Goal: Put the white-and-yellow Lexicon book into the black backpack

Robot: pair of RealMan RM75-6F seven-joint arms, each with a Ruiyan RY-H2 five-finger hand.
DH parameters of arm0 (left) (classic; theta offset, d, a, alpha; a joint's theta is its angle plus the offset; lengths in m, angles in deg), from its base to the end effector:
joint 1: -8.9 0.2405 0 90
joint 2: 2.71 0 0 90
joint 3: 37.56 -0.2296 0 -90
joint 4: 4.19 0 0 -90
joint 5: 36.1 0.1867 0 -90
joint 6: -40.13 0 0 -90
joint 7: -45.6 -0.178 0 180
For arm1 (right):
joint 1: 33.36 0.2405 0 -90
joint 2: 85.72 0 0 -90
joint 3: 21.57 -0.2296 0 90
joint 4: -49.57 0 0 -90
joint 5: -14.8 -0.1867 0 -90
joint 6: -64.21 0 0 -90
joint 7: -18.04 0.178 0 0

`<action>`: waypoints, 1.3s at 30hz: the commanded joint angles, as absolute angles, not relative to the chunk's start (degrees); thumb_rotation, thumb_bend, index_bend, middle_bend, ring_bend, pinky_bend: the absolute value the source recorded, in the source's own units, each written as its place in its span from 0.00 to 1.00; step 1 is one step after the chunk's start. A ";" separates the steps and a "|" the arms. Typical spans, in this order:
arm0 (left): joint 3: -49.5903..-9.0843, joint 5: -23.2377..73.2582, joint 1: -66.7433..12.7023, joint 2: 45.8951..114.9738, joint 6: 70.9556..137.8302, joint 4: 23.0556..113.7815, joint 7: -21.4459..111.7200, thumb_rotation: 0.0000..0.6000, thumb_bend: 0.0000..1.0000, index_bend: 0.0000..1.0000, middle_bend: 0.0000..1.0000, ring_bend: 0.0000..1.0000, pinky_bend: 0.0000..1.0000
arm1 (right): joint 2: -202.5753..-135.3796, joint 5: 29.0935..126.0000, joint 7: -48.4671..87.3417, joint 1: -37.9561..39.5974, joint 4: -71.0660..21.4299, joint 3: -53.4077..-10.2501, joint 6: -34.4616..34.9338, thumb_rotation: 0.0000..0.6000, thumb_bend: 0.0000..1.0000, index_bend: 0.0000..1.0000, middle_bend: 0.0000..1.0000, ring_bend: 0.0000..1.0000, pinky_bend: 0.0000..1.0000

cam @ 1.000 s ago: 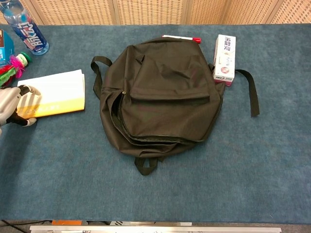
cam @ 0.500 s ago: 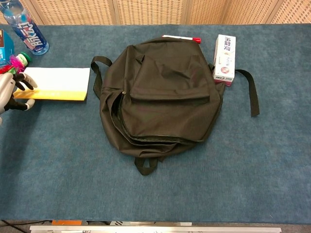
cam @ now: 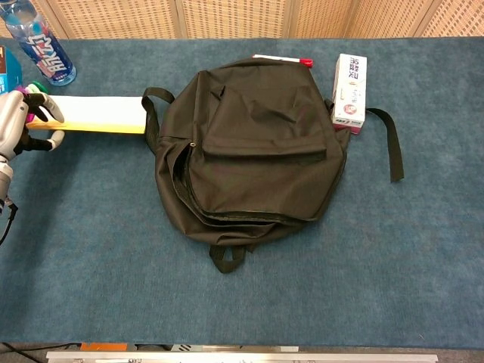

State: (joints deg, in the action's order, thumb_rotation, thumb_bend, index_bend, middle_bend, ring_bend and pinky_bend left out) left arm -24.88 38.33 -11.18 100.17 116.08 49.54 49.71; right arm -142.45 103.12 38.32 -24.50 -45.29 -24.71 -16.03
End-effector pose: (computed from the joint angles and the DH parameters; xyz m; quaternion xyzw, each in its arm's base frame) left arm -0.2767 0.3109 0.0360 -0.5255 -0.4279 -0.4399 0.5893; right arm -0.2619 -0.2300 0.1864 0.5763 -0.4615 0.4613 0.4921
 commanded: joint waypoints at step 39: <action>-26.55 44.26 -9.54 95.46 126.65 55.43 41.63 1.00 0.41 0.65 0.59 0.55 0.53 | -142.04 106.70 41.17 -23.82 -44.38 -23.67 -16.82 1.00 0.08 0.31 0.32 0.19 0.24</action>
State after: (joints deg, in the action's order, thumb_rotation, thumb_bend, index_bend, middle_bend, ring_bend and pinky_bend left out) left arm -26.17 43.22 -9.85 95.95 125.71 54.81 40.54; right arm -142.04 106.62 41.26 -23.88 -44.32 -23.65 -16.76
